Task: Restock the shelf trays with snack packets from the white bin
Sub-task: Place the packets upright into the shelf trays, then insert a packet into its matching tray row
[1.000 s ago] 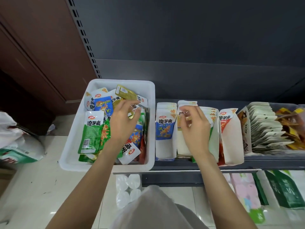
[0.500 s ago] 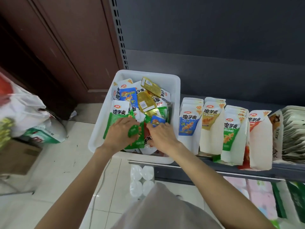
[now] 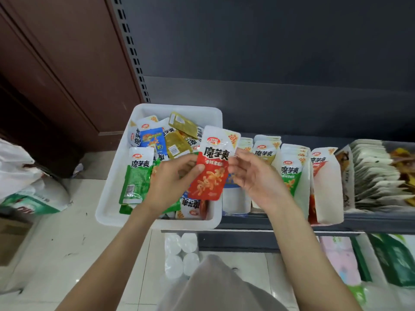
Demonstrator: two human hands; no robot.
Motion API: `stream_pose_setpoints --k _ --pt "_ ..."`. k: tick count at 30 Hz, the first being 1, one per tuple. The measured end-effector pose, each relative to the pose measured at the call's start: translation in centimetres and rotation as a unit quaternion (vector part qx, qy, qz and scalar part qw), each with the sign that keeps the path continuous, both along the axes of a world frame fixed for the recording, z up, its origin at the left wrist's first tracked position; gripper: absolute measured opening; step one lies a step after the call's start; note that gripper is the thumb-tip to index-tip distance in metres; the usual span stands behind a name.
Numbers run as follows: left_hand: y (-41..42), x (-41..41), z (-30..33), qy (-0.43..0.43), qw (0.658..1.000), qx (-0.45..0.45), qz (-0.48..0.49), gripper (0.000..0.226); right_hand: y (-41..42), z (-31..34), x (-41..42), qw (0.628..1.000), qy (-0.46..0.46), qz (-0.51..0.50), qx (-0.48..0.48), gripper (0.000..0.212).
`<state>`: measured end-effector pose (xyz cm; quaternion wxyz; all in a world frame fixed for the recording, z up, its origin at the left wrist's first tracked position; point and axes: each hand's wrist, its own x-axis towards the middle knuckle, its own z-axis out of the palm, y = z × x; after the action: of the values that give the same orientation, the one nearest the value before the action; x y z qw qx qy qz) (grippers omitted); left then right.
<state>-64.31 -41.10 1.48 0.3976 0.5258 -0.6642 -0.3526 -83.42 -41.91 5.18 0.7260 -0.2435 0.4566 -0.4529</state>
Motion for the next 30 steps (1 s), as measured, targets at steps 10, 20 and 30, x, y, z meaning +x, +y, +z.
stream_pose_setpoints --k 10,20,30 --pt "-3.0 -11.3 1.7 -0.074 0.969 0.05 -0.23 0.015 2.9 0.7 -12.6 0.865 0.442 -0.06 -0.23 0.007" --pt "-4.8 -23.0 -1.3 -0.266 0.936 -0.101 -0.209 0.026 3.0 2.3 -24.3 0.59 0.742 -0.174 -0.267 0.013" --pt "-4.6 -24.4 -4.1 -0.398 0.875 -0.15 -0.231 0.04 -3.5 -5.3 -22.7 0.568 0.791 0.058 -0.218 0.016"
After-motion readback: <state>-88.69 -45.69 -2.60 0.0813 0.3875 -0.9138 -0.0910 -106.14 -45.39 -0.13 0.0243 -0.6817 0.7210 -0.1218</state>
